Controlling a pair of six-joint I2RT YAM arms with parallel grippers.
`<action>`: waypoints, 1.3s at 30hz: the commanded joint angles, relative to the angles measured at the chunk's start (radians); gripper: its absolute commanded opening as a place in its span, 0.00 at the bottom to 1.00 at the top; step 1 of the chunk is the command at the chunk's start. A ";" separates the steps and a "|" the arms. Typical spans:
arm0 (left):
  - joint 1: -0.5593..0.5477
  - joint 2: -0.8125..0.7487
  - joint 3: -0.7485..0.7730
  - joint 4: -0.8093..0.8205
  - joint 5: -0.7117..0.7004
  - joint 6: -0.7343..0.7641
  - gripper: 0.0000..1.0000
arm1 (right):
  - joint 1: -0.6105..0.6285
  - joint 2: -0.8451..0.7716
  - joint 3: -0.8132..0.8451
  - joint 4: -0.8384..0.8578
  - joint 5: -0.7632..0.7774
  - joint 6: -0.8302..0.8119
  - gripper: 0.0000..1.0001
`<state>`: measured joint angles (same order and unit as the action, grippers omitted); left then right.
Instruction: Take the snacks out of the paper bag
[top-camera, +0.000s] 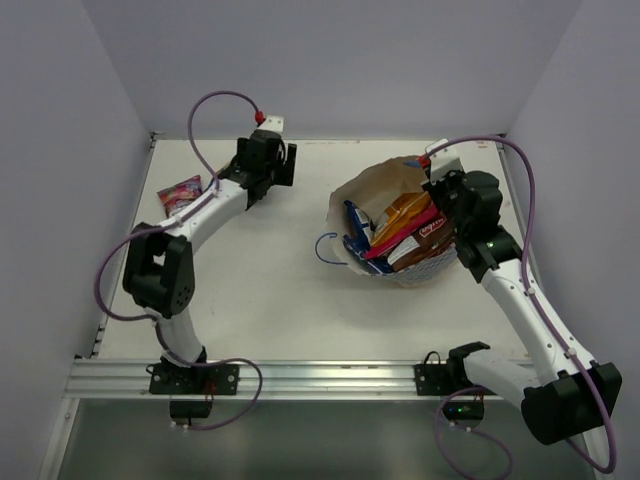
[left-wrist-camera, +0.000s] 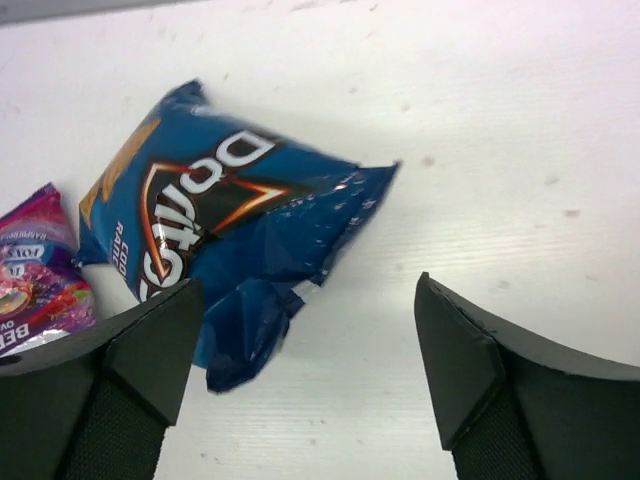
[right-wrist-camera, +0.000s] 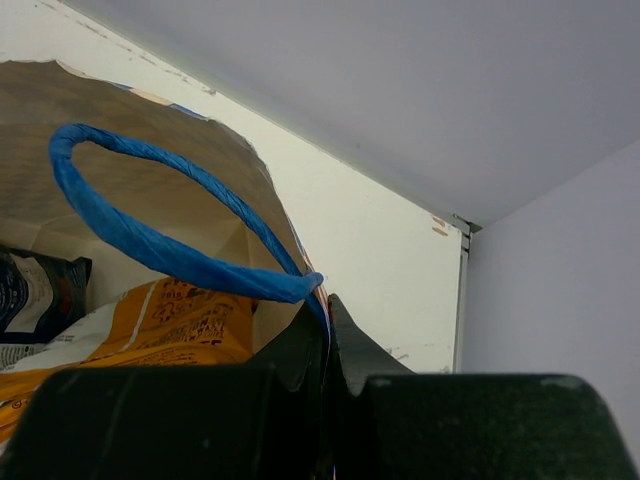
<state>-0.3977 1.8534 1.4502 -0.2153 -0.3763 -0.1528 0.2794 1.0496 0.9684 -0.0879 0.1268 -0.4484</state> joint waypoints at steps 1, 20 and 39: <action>-0.078 -0.195 0.035 -0.062 0.080 -0.079 0.97 | 0.001 -0.030 0.013 0.068 -0.019 0.019 0.00; -0.563 -0.373 0.075 -0.263 0.076 -0.599 0.82 | 0.001 -0.057 0.032 0.034 0.025 0.063 0.00; -0.484 -0.036 0.125 -0.188 -0.061 -0.697 0.67 | 0.001 -0.079 -0.020 0.066 -0.021 0.102 0.00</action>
<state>-0.8864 1.7893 1.5188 -0.4587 -0.3862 -0.8101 0.2794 0.9997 0.9463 -0.1040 0.1356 -0.3817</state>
